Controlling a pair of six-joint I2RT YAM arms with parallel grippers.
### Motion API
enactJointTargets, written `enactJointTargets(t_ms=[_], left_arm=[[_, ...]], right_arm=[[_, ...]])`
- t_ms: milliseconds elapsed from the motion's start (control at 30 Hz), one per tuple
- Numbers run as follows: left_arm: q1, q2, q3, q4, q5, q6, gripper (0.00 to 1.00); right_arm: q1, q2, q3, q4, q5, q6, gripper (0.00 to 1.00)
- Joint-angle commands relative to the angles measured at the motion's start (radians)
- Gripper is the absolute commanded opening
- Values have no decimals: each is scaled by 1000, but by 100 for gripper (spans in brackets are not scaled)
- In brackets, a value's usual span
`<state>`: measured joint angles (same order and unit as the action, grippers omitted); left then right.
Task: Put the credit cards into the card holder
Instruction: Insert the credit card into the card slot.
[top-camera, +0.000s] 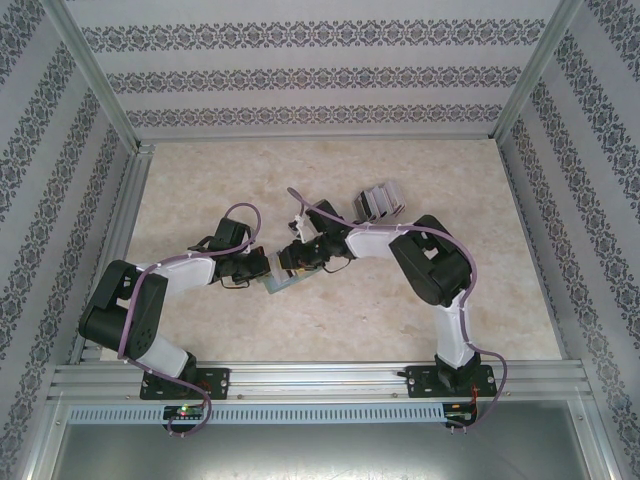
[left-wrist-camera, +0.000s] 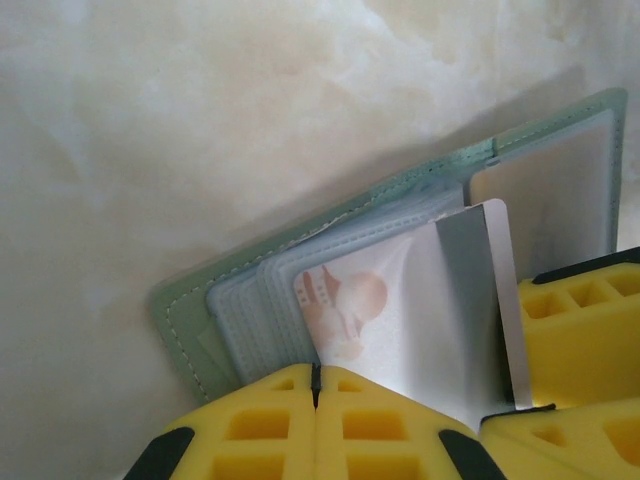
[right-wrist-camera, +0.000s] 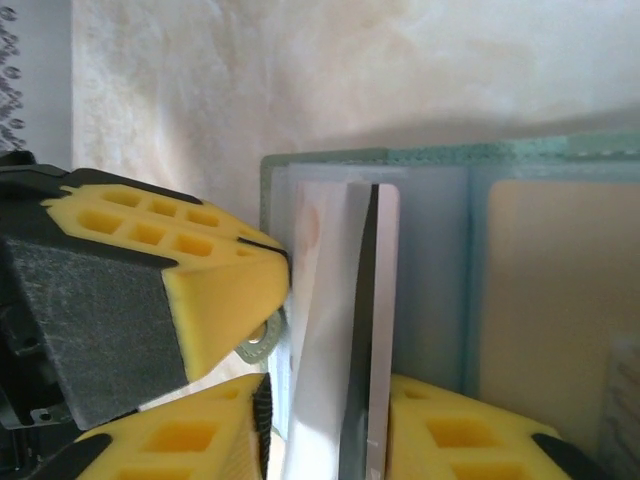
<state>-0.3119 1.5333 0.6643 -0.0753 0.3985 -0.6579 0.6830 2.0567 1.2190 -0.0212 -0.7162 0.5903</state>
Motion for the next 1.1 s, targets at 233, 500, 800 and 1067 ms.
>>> enactJointTargets(t_ms=[233,500,800,1067], left_arm=[[8,-20,3,-78,-40,4,0],[10,-49,0,-80,-37,2,27],[9,-76,-33,-47,-39,-20,40],[8,-68,-28,-35,-29,-28,42]], right_arm=[[-10,-115,91,-297,158,-172,38],[4,-14,138,-277,191,-157,11],[54,49,173,-276,227,-159,8],[101,65,208,-314,245,-189,8]])
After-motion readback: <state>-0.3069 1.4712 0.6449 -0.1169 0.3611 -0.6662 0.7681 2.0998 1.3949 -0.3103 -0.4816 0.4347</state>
